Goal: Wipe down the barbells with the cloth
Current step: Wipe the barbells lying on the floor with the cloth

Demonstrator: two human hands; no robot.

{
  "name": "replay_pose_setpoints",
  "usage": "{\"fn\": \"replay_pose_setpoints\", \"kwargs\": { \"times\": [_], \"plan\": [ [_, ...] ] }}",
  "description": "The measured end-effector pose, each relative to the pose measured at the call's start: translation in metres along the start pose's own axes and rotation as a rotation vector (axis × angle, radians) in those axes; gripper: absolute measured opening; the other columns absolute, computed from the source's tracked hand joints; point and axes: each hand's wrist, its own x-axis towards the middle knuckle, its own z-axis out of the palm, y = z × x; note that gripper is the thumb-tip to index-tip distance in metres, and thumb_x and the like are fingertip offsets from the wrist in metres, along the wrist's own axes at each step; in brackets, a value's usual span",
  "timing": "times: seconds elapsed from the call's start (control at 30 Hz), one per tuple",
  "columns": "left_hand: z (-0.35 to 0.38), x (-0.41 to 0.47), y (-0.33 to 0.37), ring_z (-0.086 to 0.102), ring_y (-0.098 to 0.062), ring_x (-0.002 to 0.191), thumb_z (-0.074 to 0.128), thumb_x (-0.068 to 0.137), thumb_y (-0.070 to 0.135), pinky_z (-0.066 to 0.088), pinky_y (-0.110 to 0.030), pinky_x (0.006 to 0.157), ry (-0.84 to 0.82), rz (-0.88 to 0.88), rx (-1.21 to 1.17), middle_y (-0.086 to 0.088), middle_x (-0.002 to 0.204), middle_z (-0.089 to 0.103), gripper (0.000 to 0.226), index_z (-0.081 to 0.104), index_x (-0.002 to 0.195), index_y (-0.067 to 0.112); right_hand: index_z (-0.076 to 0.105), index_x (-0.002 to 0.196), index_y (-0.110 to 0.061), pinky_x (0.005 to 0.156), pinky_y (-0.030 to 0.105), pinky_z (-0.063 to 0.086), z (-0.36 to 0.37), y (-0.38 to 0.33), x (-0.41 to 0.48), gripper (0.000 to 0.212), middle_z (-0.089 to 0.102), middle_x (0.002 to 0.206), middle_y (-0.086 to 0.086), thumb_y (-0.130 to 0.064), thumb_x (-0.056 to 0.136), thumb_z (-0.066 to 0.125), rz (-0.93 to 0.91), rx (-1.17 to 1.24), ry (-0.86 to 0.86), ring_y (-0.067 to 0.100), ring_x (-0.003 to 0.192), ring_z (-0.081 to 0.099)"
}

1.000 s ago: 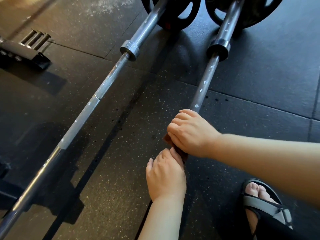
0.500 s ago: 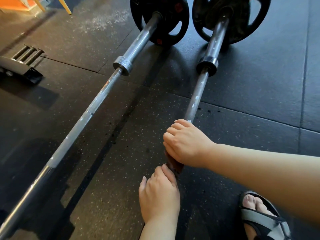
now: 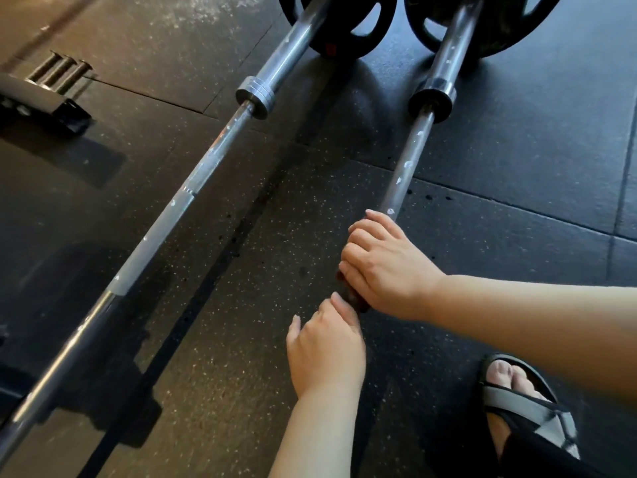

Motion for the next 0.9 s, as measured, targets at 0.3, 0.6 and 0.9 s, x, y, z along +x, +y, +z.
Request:
{"fn": "replay_pose_setpoints", "kwargs": {
  "times": [0.3,0.6,0.9],
  "plan": [
    [0.0,-0.004,-0.007,0.068,-0.013,0.093,0.01,0.106,0.045,0.05,-0.042,0.104,-0.042,-0.035,-0.157,0.005,0.092,0.071,0.059,0.064,0.103,0.022,0.067,0.101,-0.022,0.125,0.041,0.019,-0.005,0.007,-0.004,0.047,0.065,0.105,-0.004,-0.044,0.109,0.027,-0.125,-0.016,-0.006,0.023,0.115,0.056],
    [-0.005,-0.002,-0.003,0.065,-0.012,0.081,0.012,0.107,0.046,0.055,-0.04,0.089,-0.048,-0.064,-0.21,0.007,0.083,0.066,0.055,0.06,0.092,0.023,0.068,0.106,-0.022,0.127,0.043,0.013,-0.008,0.023,0.003,0.049,0.066,0.109,-0.004,-0.048,0.109,0.026,-0.187,-0.044,-0.066,0.023,0.123,0.055],
    [-0.01,-0.004,-0.001,0.065,-0.02,0.09,0.014,0.109,0.041,0.047,-0.037,0.084,-0.068,-0.038,-0.147,0.003,0.093,0.067,0.05,0.059,0.104,0.022,0.07,0.097,-0.023,0.127,0.043,0.01,-0.001,-0.012,-0.006,0.044,0.066,0.101,-0.004,-0.041,0.108,0.032,-0.175,-0.045,-0.048,0.024,0.117,0.057]
  ]
}}
